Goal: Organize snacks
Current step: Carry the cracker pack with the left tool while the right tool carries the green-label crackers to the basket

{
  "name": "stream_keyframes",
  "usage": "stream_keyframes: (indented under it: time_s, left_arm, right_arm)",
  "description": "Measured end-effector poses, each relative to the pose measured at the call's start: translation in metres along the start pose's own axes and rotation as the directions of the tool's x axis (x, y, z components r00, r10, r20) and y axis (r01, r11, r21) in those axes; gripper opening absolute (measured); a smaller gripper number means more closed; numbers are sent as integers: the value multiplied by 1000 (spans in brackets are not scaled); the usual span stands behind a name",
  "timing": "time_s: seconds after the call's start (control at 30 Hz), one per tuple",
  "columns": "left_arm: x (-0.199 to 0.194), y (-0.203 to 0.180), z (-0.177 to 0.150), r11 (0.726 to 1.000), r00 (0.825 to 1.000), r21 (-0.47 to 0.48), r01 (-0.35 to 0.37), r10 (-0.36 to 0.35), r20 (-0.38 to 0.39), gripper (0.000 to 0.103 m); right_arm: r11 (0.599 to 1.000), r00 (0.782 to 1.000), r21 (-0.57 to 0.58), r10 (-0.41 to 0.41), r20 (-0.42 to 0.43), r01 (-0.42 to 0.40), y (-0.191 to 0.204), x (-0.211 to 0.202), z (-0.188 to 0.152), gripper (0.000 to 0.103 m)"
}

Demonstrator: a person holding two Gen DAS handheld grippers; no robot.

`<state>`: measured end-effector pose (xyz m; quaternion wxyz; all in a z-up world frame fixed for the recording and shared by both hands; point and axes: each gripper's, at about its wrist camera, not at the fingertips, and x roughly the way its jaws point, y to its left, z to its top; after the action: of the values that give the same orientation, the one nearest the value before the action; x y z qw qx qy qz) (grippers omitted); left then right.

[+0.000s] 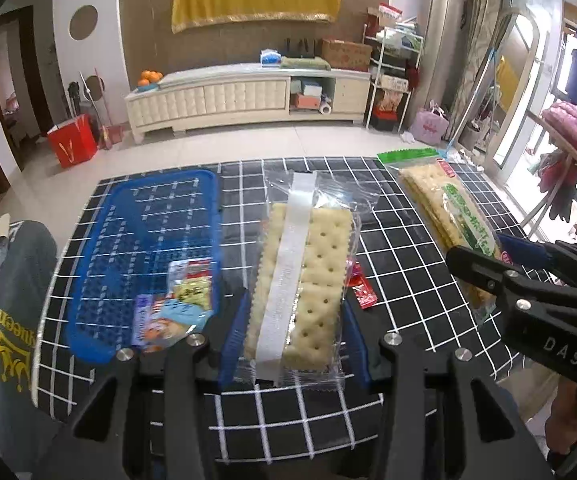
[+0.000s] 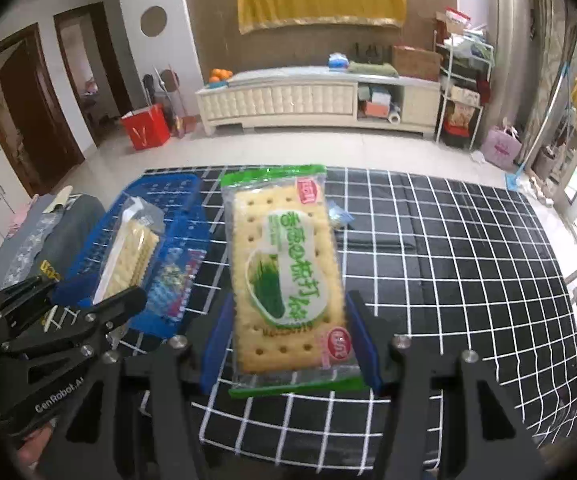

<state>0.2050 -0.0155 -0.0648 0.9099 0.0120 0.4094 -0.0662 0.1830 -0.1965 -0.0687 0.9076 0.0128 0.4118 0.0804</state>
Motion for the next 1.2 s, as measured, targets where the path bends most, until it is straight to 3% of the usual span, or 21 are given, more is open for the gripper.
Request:
stream_keyframes:
  time_s: [0.17, 0.33, 0.7, 1.0, 1.2]
  left_arm:
    - [-20, 24, -3, 1000, 1000, -16, 6, -6, 12, 43]
    - [-32, 50, -7, 999, 999, -21, -33, 33, 25, 43]
    - [-31, 91, 2, 994, 995, -37, -101, 101, 5, 43]
    - [-2, 126, 12, 989, 991, -69, -128, 124, -56, 43]
    - [39, 149, 12, 990, 985, -93, -107, 93, -145, 43]
  right_arm:
    - [1000, 999, -14, 27, 17, -26, 21, -9, 2, 60]
    - [998, 998, -39, 58, 25, -57, 47, -12, 3, 60]
    - [984, 988, -85, 156, -4, -155, 91, 12, 14, 60]
    - [968, 971, -82, 230, -69, -236, 114, 56, 29, 60]
    - [968, 964, -60, 237, -116, -245, 121, 90, 32, 60]
